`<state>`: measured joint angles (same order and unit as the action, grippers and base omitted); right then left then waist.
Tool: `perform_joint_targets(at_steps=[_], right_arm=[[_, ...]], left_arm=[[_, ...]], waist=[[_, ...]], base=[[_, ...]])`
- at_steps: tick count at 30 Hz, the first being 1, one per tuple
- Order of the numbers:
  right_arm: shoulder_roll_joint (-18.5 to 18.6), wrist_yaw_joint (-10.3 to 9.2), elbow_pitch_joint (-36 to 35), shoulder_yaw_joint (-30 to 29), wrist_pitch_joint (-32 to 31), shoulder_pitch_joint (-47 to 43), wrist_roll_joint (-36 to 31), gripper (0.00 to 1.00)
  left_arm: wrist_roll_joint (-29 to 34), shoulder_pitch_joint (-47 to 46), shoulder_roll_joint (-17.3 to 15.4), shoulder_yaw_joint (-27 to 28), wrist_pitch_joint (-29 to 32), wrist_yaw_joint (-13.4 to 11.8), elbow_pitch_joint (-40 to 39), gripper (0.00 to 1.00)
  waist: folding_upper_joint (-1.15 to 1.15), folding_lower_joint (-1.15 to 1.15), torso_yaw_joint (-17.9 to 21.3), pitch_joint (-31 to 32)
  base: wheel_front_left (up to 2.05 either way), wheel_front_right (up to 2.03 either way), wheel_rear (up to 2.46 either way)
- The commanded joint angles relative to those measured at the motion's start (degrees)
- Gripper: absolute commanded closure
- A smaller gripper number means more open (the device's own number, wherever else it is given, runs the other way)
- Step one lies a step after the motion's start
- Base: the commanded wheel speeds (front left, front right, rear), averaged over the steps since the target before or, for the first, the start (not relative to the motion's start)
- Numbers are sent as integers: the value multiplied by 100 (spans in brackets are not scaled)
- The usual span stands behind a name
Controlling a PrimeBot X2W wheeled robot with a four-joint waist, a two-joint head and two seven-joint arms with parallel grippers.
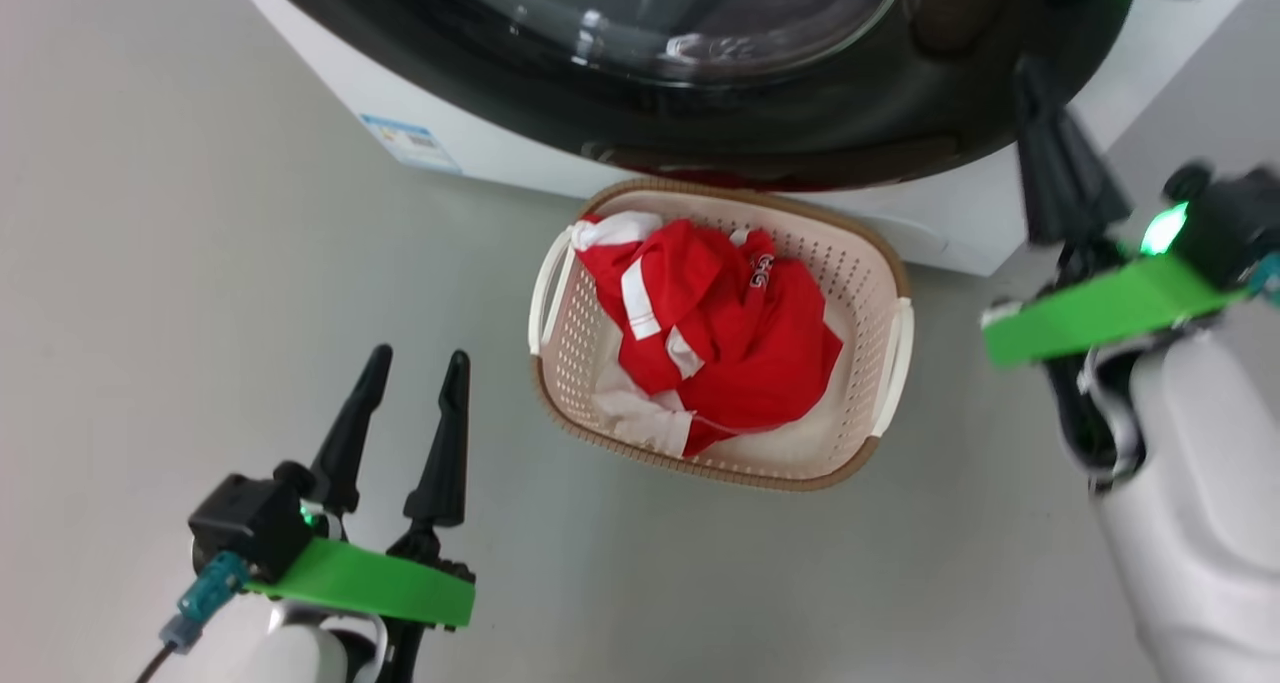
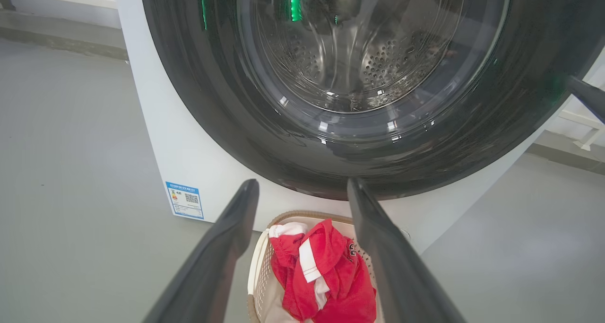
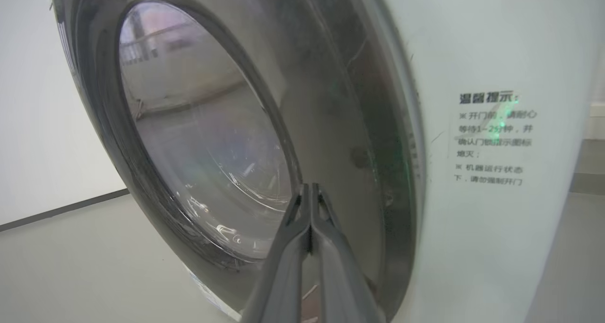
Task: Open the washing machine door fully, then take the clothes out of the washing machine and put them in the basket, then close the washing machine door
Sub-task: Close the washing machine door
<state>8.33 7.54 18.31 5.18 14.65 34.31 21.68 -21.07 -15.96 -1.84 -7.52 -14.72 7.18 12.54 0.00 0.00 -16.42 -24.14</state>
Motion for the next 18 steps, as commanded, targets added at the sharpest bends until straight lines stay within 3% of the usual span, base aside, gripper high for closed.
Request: perform_joint_targets(at_steps=[1, 3, 5, 6, 18], right_arm=[[-81, -5, -169, 161, 35, -266, 64, 71], [-86, -5, -182, 193, 35, -507, 70, 53], [-92, -5, -188, 209, 35, -750, 75, 8], [-91, -5, -193, 218, 35, -870, 78, 0], [-64, -5, -405, 29, 35, -2159, 94, 0]], left_arm=[[98, 145, -104, 223, -28, 31, -81, 0], [171, 229, -104, 269, -28, 31, -48, 0], [243, 321, -104, 310, -28, 31, -25, 0], [275, 371, -104, 329, -28, 31, -14, 0], [567, 842, -222, 500, -28, 31, 34, 0]], waist=[[0, 0, 119, 216], [0, 0, 183, 352], [0, 0, 247, 493], [0, 0, 280, 564], [0, 0, 656, 1211]], base=[[0, 0, 0], [0, 0, 0], [0, 0, 0], [0, 0, 0], [0, 0, 0]])
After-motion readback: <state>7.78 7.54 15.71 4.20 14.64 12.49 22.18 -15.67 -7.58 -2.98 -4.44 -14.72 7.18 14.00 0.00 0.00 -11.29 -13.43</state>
